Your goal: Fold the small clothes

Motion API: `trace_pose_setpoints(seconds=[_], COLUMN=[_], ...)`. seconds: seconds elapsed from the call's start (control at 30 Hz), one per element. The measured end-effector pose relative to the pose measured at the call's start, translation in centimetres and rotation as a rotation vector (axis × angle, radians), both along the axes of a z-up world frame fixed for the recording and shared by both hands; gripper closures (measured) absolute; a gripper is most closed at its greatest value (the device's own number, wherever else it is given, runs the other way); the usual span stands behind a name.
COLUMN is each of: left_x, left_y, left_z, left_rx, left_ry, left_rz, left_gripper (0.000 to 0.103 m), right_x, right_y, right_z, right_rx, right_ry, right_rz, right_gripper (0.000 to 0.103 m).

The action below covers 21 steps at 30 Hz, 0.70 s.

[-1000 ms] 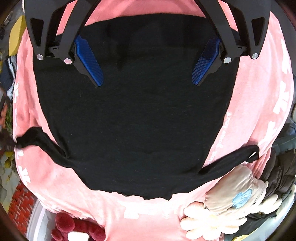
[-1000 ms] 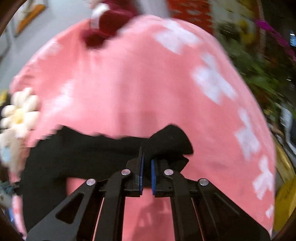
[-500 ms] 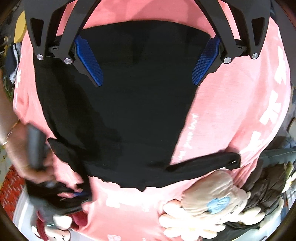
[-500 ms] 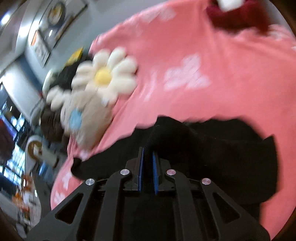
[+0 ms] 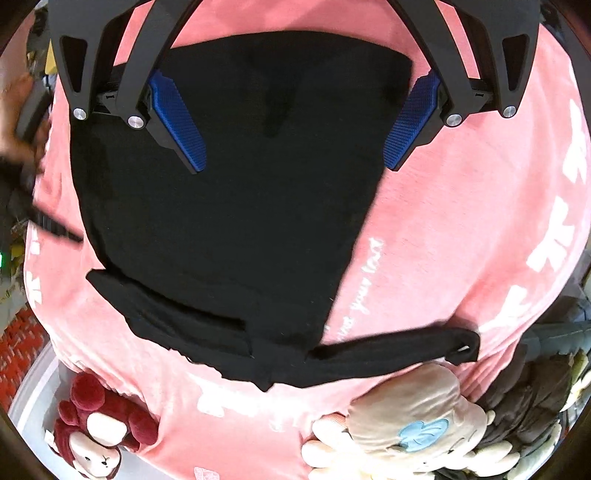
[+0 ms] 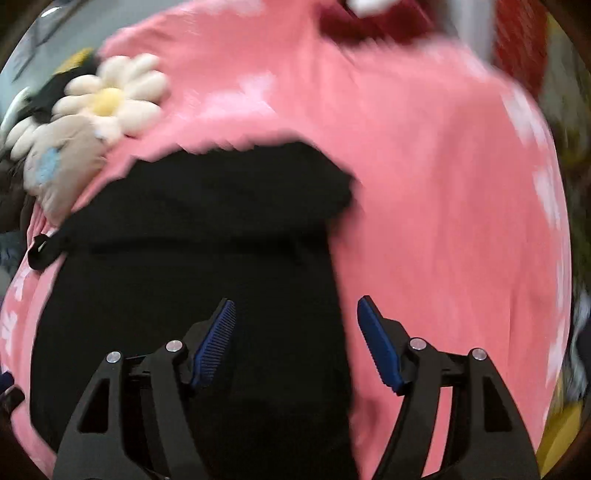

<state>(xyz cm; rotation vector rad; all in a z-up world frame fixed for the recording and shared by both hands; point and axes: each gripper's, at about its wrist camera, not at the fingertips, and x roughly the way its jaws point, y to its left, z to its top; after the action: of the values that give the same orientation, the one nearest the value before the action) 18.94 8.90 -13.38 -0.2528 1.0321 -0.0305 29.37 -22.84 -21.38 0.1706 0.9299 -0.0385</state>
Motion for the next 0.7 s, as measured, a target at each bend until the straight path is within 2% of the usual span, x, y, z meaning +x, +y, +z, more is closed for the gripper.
trace_pose_setpoints(seconds=[0.03,0.07,0.1,0.17,0.3,0.33,0.47,0.6,0.7], left_x=[-0.1,-0.1,-0.2,0.0,3.4,5.0,10.8,16.7,20.8], left_y=[-0.5,-0.9,-1.3,-2.0,-3.1,-3.4,-5.0,-6.9,-7.1], left_z=[0.0,0.1,0.2,0.6,1.4,1.6,2.0,1.3,-0.7], left_rx=[0.001,0.005,0.008,0.012,-0.017,-0.029,-0.046,-0.026,-0.082], left_ry=[0.002,0.002,-0.001,-0.004,0.003,0.003,-0.007,-0.010,0.061], left_rz=[-0.009,-0.012,-0.017,-0.023,-0.061,-0.071,-0.069,-0.063,-0.041], left_gripper=[0.009,0.009,0.008,0.008,0.008,0.008,0.008,0.008,0.009], right_x=[-0.5,-0.9,-1.2,-2.6,-4.9,-5.5,-5.4,-4.9,-5.4], right_y=[-0.9,-1.2,-1.4,-2.3,-2.0,-1.8,-0.5,1.0,2.0], right_z=[-0.9,-1.7,-2.9,-3.2,-1.1,-0.6,0.4,1.5,1.2], right_rx=[0.031,0.031,0.000,0.011,-0.034,-0.036,0.003,0.010,0.019], right_ry=[0.028,0.057,0.103,0.082,-0.005,-0.024,-0.042,-0.074,-0.078], right_rz=[0.002,0.006,0.011,-0.013,-0.036,-0.031,-0.005,0.009,0.026], right_gripper=[0.042,0.054,0.057,0.058,0.054,0.050,0.049,0.046,0.043])
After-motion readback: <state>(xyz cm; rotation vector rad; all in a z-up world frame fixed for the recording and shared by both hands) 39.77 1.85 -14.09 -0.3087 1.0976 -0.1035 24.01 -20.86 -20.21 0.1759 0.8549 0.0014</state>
